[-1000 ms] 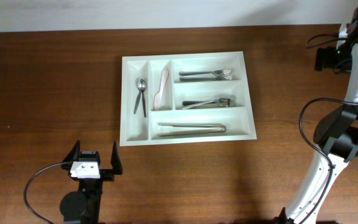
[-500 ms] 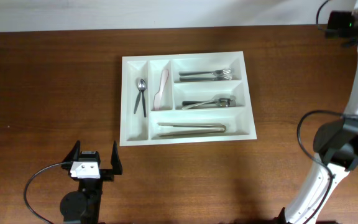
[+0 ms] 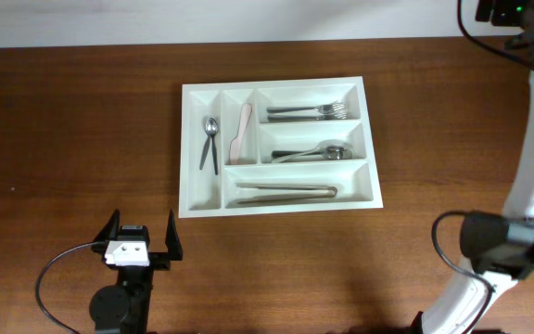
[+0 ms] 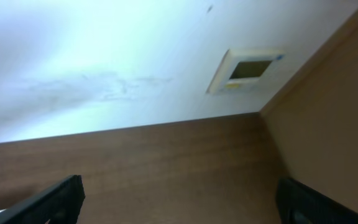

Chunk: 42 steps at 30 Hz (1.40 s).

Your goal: Pack container

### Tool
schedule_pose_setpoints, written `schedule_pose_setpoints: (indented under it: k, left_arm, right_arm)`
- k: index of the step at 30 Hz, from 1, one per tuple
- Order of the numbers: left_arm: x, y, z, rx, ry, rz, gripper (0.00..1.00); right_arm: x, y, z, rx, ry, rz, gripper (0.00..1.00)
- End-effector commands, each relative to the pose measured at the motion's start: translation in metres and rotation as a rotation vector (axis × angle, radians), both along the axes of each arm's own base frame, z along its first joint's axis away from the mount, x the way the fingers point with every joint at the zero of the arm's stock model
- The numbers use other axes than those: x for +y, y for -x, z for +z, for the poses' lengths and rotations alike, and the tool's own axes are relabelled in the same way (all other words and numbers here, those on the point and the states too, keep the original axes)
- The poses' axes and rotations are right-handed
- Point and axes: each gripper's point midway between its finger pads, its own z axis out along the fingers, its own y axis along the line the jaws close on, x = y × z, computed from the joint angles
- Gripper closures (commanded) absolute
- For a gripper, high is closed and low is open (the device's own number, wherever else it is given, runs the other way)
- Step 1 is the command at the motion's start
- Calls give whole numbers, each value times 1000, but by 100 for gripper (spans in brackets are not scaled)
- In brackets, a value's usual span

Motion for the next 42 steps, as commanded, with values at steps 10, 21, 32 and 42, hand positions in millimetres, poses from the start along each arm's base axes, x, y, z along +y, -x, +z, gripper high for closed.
schedule_pose_setpoints:
  k: [10, 21, 32, 42]
  left_arm:
    - [-2, 1, 0, -1, -14, -13, 1]
    - [-2, 1, 0, -1, -14, -13, 1]
    - [-2, 1, 0, -1, -14, -14, 1]
    - [-2, 1, 0, -1, -14, -13, 1]
  right_arm:
    - [26, 108, 56, -189, -47, -38, 1]
    - [67, 209, 60, -401, -132, 22, 1]
    - [113, 278, 2, -557, -136, 166, 1]
    - [139, 292, -54, -674, -153, 314, 1]
